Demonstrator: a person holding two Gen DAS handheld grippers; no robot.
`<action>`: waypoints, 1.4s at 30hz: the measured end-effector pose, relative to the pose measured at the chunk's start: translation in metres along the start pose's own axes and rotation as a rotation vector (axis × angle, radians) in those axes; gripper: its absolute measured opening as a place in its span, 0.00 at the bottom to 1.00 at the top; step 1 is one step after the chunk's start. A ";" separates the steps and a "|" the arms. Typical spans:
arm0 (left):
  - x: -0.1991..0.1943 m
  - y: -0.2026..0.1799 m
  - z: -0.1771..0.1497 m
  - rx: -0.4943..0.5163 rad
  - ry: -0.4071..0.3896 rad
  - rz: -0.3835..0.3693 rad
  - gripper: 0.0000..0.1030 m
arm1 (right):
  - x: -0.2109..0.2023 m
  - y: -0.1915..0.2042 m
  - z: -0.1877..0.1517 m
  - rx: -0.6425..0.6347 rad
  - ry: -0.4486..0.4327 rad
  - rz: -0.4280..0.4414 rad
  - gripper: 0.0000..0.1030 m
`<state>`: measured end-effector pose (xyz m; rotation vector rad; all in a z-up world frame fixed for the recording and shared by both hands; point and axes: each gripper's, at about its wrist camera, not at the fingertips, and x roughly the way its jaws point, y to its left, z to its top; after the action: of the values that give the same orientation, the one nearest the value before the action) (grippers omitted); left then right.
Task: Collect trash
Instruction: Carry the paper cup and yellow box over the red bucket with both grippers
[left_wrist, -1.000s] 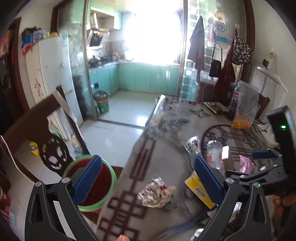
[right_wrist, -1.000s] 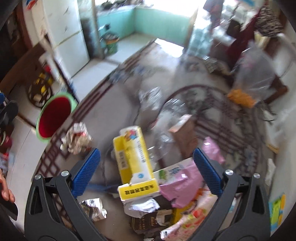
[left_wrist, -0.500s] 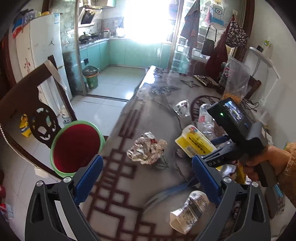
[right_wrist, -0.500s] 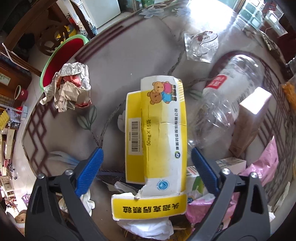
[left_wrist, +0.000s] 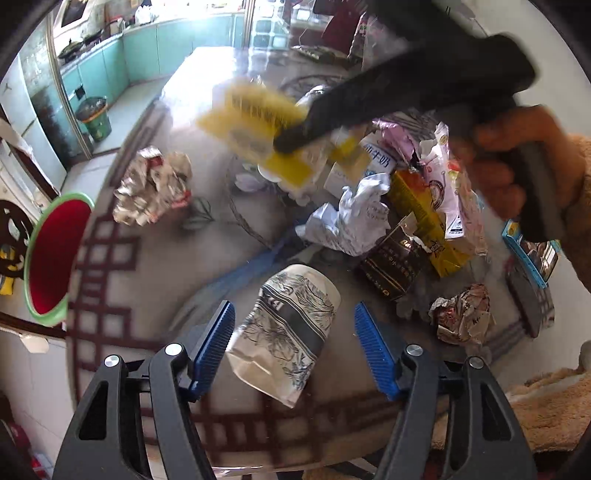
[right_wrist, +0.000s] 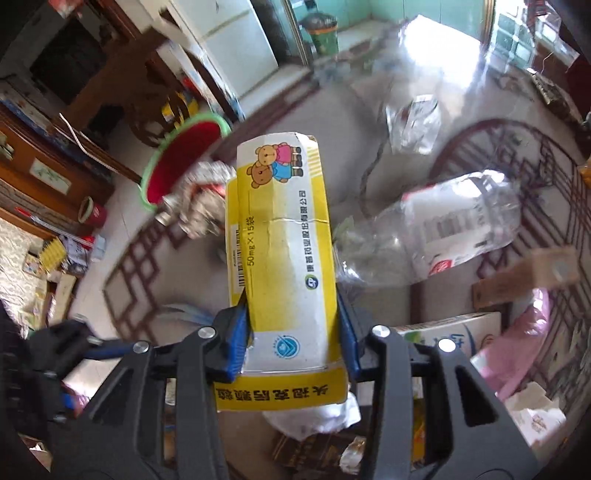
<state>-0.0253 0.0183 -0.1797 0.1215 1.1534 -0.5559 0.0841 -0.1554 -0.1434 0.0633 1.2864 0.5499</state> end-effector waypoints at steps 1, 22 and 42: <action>0.002 0.001 0.000 -0.017 0.002 0.001 0.54 | -0.010 0.001 0.000 0.009 -0.030 0.011 0.39; -0.010 0.054 0.020 -0.201 -0.073 -0.139 0.09 | -0.059 0.016 -0.016 0.214 -0.223 0.087 0.40; -0.100 0.255 0.082 -0.301 -0.271 0.177 0.10 | -0.010 0.107 0.079 0.251 -0.259 0.028 0.40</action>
<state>0.1358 0.2424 -0.1041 -0.1079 0.9383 -0.2289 0.1175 -0.0458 -0.0742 0.3507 1.0955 0.3871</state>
